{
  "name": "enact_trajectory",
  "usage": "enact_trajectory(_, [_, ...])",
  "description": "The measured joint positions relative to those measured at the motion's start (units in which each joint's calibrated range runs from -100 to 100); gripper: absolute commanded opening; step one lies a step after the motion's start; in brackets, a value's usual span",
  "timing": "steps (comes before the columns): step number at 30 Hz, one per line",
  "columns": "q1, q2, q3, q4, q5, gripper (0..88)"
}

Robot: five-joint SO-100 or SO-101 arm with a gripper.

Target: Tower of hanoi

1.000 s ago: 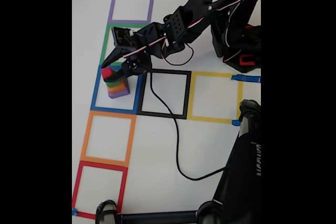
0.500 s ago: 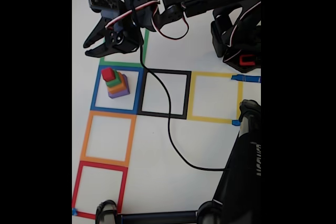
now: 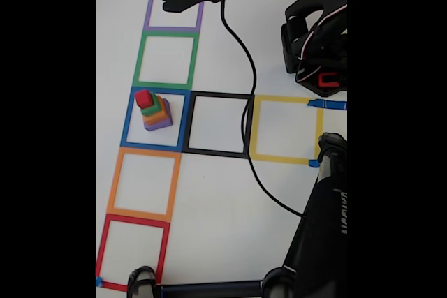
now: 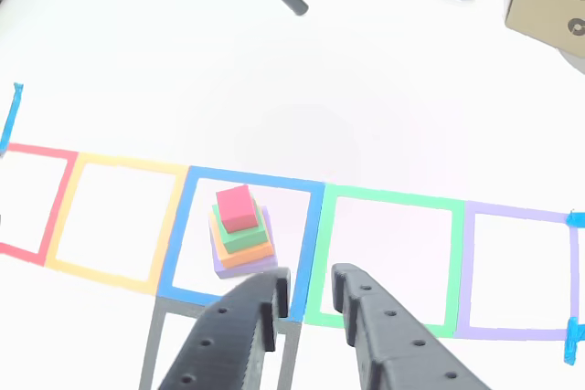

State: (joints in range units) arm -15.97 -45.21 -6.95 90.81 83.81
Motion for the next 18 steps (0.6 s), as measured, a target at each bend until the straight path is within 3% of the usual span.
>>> enact_trajectory(13, [4.1,-5.23,-6.99,3.95,-24.1,0.9])
enact_trajectory(15, [4.21,-7.18,-5.05,3.95,-30.22,0.8])
enact_trajectory(18, [4.21,-9.29,-1.15,3.79,-44.78,0.8])
